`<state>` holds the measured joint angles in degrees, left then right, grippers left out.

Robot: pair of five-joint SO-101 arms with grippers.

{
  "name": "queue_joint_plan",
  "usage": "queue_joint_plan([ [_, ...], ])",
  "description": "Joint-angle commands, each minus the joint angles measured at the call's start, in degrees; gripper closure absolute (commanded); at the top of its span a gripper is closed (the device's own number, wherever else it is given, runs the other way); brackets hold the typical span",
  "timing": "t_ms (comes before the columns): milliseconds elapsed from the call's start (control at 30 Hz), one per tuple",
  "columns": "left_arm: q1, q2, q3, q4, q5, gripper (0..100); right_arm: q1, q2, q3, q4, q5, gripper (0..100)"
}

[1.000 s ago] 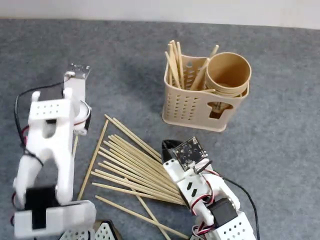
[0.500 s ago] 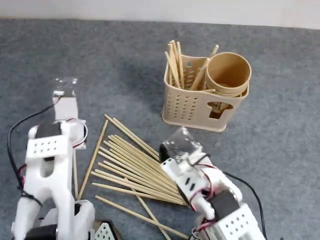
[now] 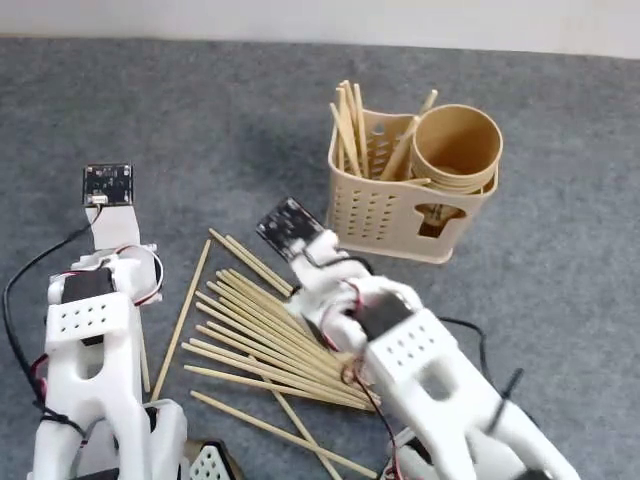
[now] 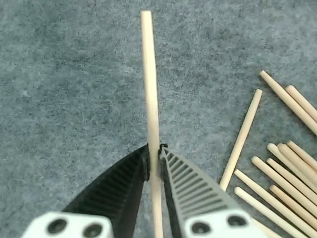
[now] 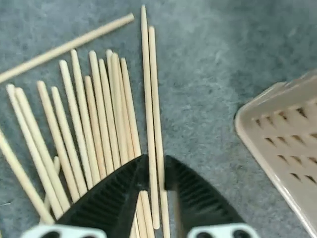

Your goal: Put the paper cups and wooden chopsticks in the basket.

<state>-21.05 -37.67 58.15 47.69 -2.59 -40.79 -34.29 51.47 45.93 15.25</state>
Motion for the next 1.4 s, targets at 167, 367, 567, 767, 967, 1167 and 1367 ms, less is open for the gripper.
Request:
queue_joint_plan([
  [167, -0.7, -2.0, -0.1, -1.0, 0.6, 99, -0.7, 15.3, -11.7, 0.6, 0.4, 87.2],
  [367, -0.7, -2.0, -0.1, -1.1, 0.6, 99, -0.7, 23.7, -16.0, 0.6, 0.4, 87.0],
  [567, -0.7, -2.0, -0.1, -1.1, 0.6, 99, -0.7, 29.2, -18.4, 0.6, 0.4, 86.8],
  [767, -0.7, -2.0, -0.1, -1.1, 0.6, 99, -2.4, 34.2, -20.8, 0.6, 0.4, 86.8],
  [967, -0.7, -2.0, -0.1, -1.0, 0.6, 99, -2.9, 39.0, -22.8, 0.5, 0.4, 86.8],
  [1167, -0.7, -2.0, -0.1, -1.0, 0.6, 99, -0.8, 42.6, -24.1, 0.5, 0.4, 90.6],
  [1367, -0.7, -2.0, -0.1, -1.0, 0.6, 99, -1.0, 42.9, -24.1, 0.5, 0.2, 93.3],
])
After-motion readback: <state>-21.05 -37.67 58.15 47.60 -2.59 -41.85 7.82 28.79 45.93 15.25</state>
